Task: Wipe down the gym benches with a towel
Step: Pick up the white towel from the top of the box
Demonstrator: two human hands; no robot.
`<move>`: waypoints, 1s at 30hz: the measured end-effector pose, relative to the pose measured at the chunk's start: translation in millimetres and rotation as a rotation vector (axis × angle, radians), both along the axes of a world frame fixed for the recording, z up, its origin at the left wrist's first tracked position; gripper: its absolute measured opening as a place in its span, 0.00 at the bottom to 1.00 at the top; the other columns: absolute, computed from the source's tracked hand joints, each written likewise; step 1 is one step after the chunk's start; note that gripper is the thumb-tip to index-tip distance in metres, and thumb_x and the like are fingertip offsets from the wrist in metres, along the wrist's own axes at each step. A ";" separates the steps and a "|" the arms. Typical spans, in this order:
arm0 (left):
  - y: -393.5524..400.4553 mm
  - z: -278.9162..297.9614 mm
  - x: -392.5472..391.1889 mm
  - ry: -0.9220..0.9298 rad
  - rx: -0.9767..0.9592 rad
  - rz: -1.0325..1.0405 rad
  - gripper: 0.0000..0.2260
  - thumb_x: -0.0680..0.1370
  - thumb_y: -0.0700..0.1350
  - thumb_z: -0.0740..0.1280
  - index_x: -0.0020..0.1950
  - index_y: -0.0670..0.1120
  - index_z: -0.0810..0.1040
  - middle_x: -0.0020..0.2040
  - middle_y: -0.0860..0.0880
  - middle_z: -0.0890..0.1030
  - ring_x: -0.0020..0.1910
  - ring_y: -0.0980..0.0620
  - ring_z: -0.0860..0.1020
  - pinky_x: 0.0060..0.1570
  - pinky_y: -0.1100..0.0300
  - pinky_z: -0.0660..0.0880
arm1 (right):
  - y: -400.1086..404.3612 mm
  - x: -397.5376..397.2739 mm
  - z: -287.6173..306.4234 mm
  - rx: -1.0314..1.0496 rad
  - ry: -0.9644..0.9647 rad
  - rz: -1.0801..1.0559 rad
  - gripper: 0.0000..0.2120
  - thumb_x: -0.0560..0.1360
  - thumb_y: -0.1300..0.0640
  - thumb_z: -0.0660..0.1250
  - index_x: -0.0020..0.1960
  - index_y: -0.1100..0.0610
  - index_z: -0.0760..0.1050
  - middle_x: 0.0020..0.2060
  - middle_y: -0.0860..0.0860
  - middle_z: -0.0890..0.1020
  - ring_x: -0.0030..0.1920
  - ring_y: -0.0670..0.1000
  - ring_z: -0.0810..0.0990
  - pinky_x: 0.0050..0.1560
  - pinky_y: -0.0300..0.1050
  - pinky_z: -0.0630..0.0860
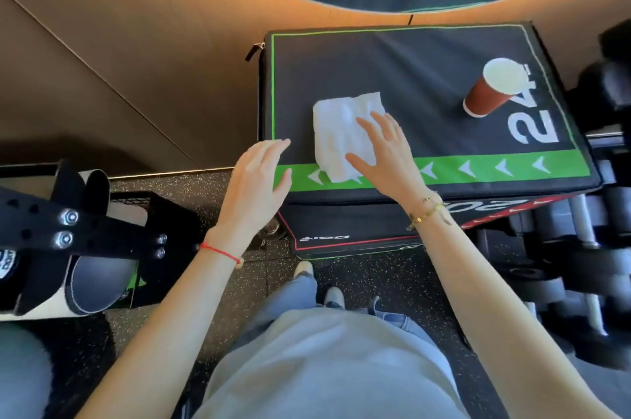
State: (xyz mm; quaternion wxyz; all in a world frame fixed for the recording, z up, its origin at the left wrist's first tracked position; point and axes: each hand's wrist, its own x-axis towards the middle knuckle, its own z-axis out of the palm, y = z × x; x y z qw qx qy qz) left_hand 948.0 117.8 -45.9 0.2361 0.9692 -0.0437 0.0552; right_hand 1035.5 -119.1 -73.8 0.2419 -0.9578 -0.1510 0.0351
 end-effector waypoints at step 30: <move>-11.8 10.3 -14.7 -0.017 -0.057 -0.153 0.20 0.79 0.42 0.65 0.72 0.44 0.71 0.67 0.48 0.76 0.68 0.50 0.72 0.70 0.51 0.68 | -7.8 -88.3 11.8 0.252 -0.107 -0.264 0.11 0.76 0.62 0.67 0.58 0.56 0.76 0.54 0.52 0.77 0.50 0.57 0.74 0.50 0.50 0.71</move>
